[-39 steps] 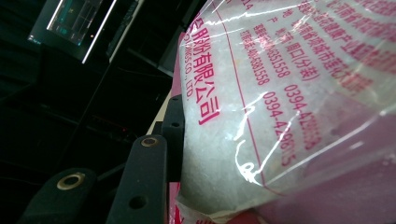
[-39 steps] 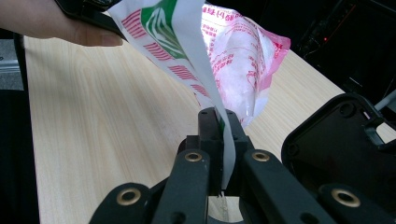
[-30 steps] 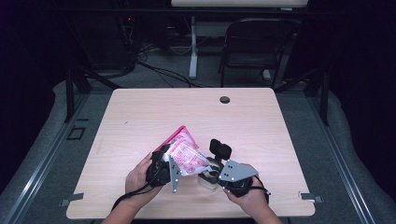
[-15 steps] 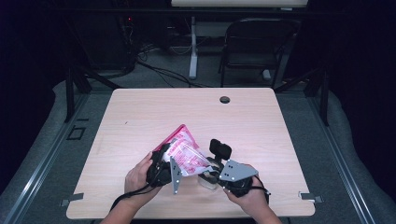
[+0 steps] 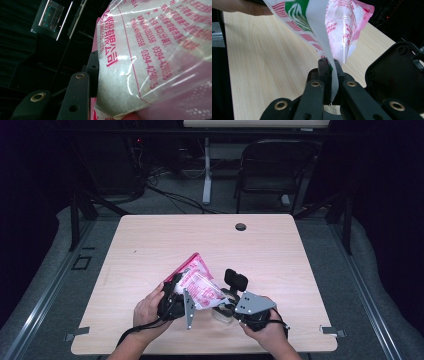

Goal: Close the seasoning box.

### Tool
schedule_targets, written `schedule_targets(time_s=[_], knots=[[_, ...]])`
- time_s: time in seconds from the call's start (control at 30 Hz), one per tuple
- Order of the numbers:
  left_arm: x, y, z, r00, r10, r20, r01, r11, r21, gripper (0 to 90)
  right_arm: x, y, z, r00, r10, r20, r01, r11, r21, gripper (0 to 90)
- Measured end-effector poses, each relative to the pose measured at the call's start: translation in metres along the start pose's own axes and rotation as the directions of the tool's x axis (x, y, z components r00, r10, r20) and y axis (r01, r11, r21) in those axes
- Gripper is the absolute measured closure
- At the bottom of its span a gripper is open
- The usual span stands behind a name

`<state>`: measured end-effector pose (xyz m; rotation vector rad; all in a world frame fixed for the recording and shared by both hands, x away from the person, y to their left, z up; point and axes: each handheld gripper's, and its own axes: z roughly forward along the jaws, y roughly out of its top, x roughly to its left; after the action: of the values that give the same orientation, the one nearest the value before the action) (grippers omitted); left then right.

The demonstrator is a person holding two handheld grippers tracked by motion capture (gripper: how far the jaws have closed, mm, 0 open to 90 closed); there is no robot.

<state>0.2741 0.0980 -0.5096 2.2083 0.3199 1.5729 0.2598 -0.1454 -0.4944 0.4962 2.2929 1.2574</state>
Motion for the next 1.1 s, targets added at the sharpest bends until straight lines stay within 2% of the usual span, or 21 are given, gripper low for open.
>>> schedule_targets(time_s=[0.47, 1.1], knots=[[0.000, 0.006, -0.002, 0.9998, 0.019, -0.011, -0.019, 0.9998, -0.010, 67.2, 0.000, -0.005, -0.001, 1.0000, 0.007, 0.000, -0.007, 0.9999, 0.012, 90.0], [0.000, 0.013, -0.005, 0.9959, 0.079, -0.044, -0.079, 0.9968, -0.010, 67.2, -0.002, -0.009, -0.002, 0.9999, 0.009, 0.011, -0.009, 0.9997, 0.023, 90.0]])
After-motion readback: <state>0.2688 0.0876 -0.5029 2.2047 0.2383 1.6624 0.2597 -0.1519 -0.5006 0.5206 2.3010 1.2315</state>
